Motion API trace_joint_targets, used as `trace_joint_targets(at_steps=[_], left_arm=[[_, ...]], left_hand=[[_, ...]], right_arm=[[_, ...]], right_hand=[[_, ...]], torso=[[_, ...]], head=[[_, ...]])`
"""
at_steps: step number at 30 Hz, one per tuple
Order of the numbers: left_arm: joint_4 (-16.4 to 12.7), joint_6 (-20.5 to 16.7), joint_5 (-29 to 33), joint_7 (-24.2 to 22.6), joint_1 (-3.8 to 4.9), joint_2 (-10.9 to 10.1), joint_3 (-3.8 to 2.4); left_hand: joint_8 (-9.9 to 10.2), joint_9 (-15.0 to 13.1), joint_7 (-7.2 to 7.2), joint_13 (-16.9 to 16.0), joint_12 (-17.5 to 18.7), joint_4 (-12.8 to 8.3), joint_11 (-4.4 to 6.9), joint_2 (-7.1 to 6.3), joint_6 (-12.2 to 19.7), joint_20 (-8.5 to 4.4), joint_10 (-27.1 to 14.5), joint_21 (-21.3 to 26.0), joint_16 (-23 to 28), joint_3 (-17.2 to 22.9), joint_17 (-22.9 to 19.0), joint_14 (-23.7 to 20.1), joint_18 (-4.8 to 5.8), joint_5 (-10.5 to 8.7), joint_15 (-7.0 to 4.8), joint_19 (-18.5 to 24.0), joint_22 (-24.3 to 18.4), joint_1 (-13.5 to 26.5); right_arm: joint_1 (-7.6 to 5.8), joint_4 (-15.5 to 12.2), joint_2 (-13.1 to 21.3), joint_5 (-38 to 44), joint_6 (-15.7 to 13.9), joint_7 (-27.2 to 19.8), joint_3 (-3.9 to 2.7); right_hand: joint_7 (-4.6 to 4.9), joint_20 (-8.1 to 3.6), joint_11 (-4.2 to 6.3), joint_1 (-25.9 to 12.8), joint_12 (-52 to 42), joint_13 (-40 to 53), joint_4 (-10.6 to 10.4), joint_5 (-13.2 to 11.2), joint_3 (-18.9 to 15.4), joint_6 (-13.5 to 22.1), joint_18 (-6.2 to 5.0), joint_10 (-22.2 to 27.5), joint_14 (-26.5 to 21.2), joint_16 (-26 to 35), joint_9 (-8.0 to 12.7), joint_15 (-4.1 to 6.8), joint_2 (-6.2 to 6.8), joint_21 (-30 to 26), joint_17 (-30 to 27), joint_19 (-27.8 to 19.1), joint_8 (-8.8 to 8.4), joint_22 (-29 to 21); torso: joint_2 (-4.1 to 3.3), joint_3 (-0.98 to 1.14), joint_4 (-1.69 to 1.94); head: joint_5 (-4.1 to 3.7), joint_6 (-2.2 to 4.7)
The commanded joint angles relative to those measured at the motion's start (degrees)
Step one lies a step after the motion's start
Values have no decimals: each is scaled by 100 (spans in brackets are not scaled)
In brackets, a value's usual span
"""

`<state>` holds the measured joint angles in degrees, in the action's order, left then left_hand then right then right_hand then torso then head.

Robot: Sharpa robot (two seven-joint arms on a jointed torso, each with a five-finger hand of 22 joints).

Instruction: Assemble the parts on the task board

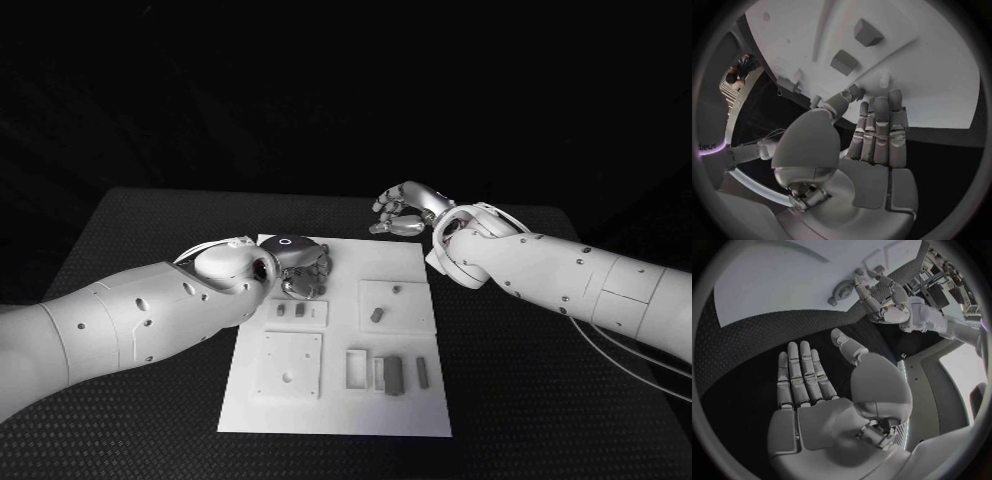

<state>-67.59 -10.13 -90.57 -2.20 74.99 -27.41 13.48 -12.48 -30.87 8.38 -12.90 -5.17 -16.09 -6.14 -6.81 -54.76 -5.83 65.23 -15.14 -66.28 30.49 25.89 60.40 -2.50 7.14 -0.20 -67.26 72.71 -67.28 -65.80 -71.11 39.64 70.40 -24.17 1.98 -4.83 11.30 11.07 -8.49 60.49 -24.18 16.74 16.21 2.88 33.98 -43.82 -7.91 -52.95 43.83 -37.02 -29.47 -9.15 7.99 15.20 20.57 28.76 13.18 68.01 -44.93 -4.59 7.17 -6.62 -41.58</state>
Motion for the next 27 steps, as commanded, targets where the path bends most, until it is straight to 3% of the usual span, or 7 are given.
trace_joint_targets(at_steps=[1, 27], left_arm=[[18, 84, -7, -8, -4, 25, -3], [165, 244, -61, 72, -62, 240, -3]], left_hand=[[-11, 13, 14, 31, 30, 7, -8, 20, -18, -3, 41, 34, -19, 36, -9, 9, -190, 1, 2, -26, 14, 47], [-67, 82, 16, 82, 37, -42, 55, 80, -101, -65, 236, -92, -285, 144, 94, 146, -236, -30, -62, -218, 223, 63]], right_arm=[[2, -10, -2, -114, -54, -154, -3], [1, -10, -38, -138, -28, -166, -3]], right_hand=[[135, 2, 9, 29, 37, -40, 2, -5, -34, 34, 72, -63, 54, 39, 7, -11, -35, -43, -2, -21, 43, 9], [138, 7, 4, 36, 118, -178, 2, -5, -63, 47, 56, -138, 142, 169, 26, 0, -44, -111, 29, 26, 64, 28]], torso=[[2, 3, -5], [3, 1, 7]], head=[[2, -2], [-5, -28]])
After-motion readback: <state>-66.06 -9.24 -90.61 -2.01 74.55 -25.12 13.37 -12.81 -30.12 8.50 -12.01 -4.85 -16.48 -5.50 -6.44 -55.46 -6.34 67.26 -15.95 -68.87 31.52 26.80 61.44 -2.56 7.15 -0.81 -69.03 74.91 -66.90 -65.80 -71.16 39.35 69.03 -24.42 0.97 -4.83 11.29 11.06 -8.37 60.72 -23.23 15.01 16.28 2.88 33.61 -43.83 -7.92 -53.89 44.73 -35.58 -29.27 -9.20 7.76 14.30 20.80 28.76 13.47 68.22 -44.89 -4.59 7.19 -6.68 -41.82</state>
